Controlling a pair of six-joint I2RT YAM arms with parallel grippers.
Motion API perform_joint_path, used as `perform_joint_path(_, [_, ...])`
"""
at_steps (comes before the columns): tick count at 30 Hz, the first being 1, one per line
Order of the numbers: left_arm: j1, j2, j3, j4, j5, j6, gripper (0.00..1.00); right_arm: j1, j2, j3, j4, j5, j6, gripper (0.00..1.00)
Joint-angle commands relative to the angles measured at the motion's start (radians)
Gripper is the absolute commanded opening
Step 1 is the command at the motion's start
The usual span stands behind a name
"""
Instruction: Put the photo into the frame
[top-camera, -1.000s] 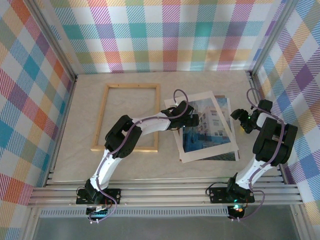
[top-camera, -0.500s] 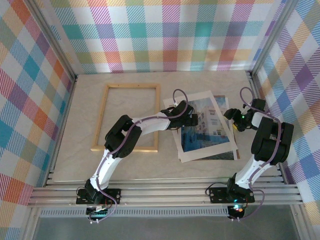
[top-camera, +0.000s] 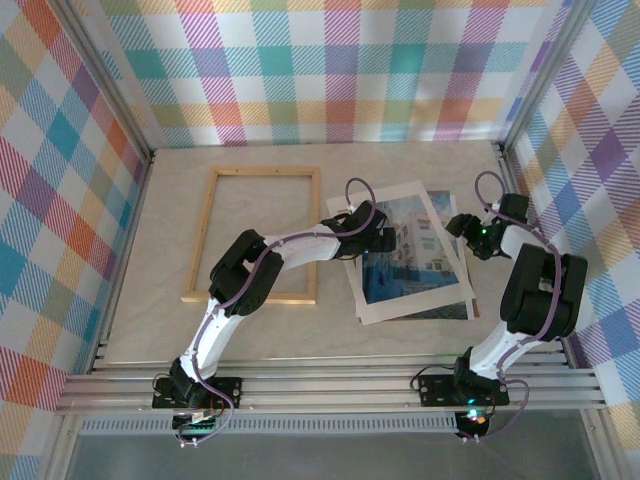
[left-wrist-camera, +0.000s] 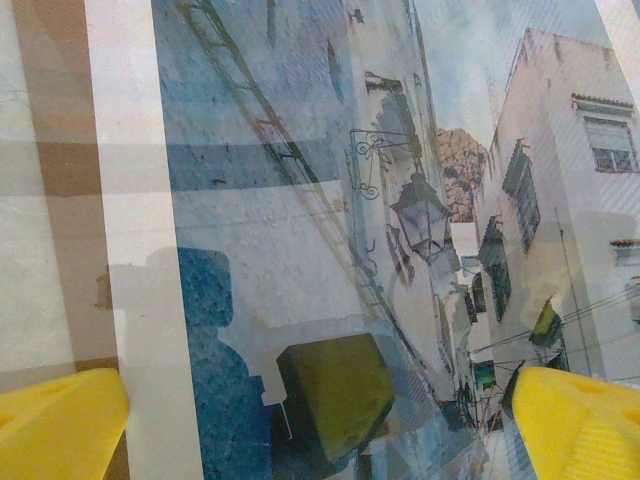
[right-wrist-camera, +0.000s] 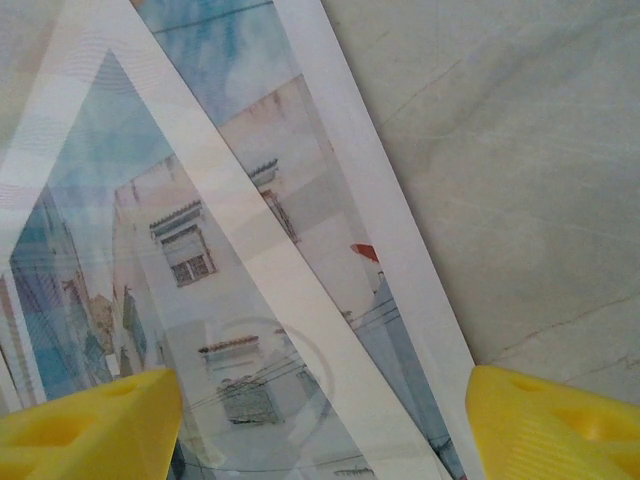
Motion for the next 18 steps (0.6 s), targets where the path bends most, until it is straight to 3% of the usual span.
perform_joint_path(1, [0.011,0.029,-0.025,-0.099,0.013,-0.014,1.0,0.019,0.021,-0.003,-0.003,-0.003,-0.021,0.76])
perform_joint_path(18, [0.009,0.034,-0.015,-0.097,0.019,-0.02,1.0,0.039,0.066,0.017,-0.038,-0.05,-0.028,0.75])
